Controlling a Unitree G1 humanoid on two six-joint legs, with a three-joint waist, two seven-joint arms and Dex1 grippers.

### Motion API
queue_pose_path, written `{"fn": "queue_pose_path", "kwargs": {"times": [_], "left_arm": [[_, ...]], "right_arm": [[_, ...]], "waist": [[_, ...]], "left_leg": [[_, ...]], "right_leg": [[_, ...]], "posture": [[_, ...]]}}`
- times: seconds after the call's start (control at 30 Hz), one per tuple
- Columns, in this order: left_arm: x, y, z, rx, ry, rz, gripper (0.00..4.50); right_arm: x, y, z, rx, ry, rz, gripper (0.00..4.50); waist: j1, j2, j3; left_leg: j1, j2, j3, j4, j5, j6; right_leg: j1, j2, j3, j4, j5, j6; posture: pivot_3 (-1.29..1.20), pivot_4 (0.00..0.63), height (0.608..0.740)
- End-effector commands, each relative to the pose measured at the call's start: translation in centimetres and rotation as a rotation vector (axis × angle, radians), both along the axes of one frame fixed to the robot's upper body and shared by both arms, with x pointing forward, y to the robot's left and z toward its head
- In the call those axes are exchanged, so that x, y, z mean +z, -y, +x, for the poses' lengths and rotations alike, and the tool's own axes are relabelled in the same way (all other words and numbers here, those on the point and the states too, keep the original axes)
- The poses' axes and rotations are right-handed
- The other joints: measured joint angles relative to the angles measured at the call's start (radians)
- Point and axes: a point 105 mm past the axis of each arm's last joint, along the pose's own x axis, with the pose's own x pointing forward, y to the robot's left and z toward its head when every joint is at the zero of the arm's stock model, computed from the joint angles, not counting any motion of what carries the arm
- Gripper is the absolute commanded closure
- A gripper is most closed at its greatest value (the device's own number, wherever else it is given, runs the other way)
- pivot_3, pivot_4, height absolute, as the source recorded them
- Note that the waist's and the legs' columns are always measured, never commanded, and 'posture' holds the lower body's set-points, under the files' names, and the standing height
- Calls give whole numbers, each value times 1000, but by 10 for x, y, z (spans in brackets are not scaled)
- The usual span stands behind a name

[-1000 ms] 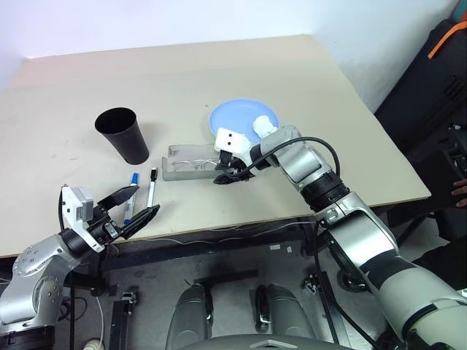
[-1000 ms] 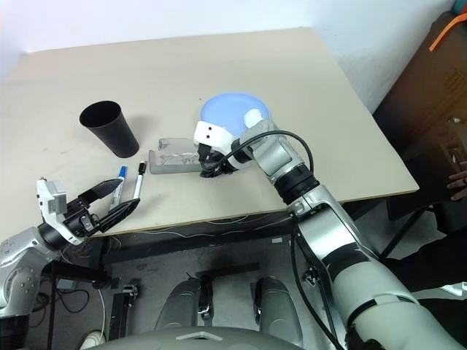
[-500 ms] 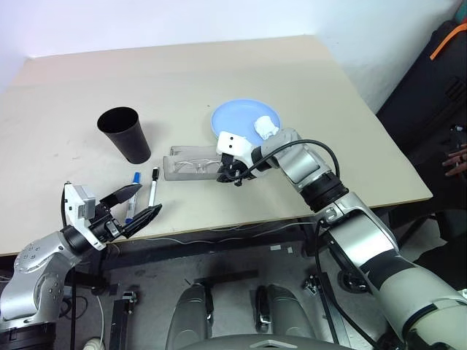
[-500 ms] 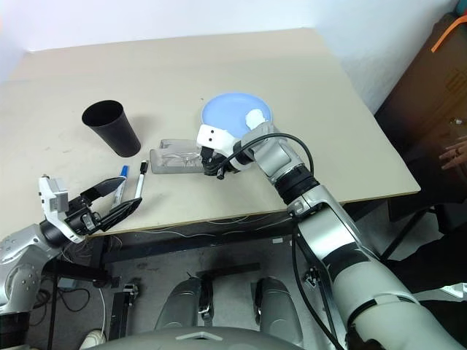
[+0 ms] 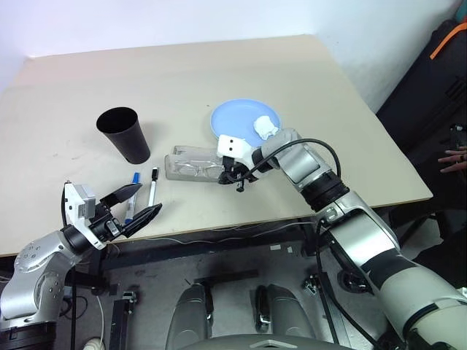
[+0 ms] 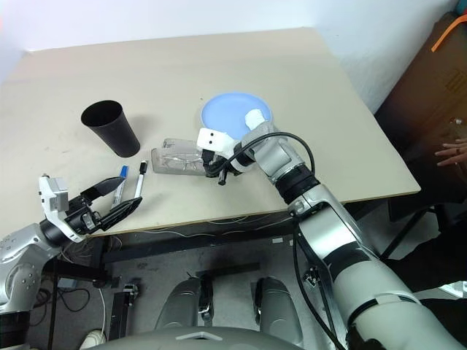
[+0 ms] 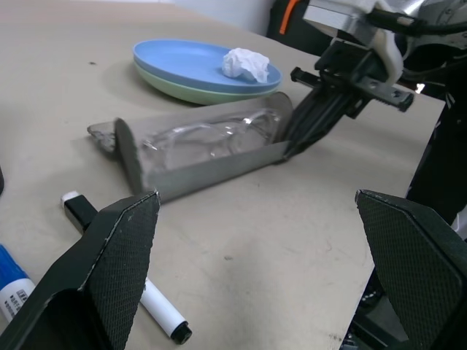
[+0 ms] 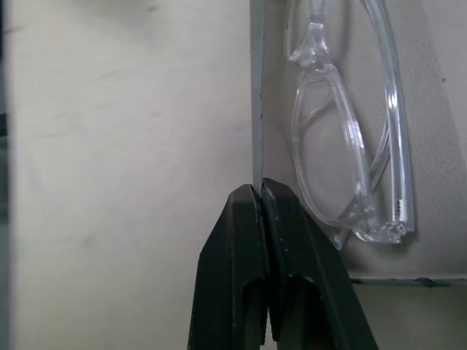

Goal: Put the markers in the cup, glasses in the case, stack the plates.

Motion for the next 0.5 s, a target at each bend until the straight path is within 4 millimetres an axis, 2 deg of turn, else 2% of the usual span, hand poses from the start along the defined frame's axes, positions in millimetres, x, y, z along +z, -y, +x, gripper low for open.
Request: {"fn": "queue_pose_path", "kwargs": {"times": [0.03,0.27,0.5], "left_arm": [[7,-2,-1,1,29,7,0],[5,2,0,-5,27,-5,0],[5,2,-1,-7,24,-9,0]], "right_arm": [[22,-8,-12,100,-12,21,4472],[29,-3,-18,94,-142,18,4472],[29,9,-22,111,-199,5,4472]], "waist": [[0,0,0],[-1,0,0],[3,0,0]], "left_leg": [[0,0,0,0,0,0],[0,0,0,0,0,0],[0,0,0,0,0,0]], "right_leg": [[0,0,0,0,0,0],[0,0,0,1,0,0],[0,0,0,0,0,0]], "posture": [[0,150,738],[0,150,738],[0,150,738]]}}
